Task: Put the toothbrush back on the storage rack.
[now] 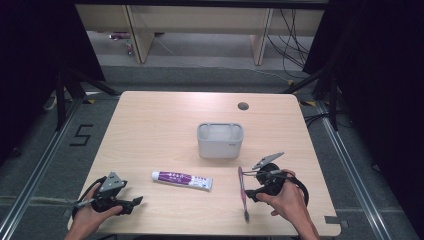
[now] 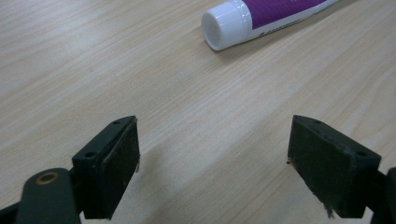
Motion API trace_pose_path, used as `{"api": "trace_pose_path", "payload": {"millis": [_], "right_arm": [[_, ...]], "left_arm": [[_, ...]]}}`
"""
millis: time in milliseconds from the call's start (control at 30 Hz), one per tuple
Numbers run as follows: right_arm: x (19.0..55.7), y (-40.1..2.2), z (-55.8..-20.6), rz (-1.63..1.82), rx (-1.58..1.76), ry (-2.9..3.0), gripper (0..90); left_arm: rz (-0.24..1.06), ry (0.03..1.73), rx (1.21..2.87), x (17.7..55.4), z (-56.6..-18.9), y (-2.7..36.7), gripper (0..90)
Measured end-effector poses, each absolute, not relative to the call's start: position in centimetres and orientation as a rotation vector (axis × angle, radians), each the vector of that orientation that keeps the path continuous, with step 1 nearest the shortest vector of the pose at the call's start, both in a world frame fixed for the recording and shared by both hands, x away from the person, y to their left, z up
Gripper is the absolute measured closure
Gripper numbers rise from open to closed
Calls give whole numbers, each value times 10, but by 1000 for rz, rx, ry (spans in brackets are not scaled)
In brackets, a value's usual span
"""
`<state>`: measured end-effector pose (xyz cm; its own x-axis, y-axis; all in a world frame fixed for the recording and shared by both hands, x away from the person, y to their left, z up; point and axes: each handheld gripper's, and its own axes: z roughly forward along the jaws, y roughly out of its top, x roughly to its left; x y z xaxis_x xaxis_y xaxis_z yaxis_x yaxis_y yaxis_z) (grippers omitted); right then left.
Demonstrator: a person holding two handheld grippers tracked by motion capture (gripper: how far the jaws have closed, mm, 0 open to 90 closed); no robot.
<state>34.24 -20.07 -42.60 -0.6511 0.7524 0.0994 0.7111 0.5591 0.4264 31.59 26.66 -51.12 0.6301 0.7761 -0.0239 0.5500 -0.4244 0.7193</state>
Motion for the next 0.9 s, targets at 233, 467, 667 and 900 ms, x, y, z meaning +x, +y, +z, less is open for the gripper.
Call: {"api": "trace_pose_path", "payload": {"millis": [233, 467, 667, 900], "right_arm": [[350, -195, -430, 605, 1204, 2714, 383], [355, -192, -434, 574, 1163, 2753, 465], [361, -190, -441, 544, 1194, 2774, 494], [369, -184, -449, 527, 1174, 2805, 513]], "left_arm": [[410, 1014, 2177, 316, -511, 268, 164], [411, 1019, 2149, 317, -513, 267, 162], [411, 1026, 2146, 318, -513, 266, 162], [408, 1024, 2150, 317, -513, 266, 162]]}}
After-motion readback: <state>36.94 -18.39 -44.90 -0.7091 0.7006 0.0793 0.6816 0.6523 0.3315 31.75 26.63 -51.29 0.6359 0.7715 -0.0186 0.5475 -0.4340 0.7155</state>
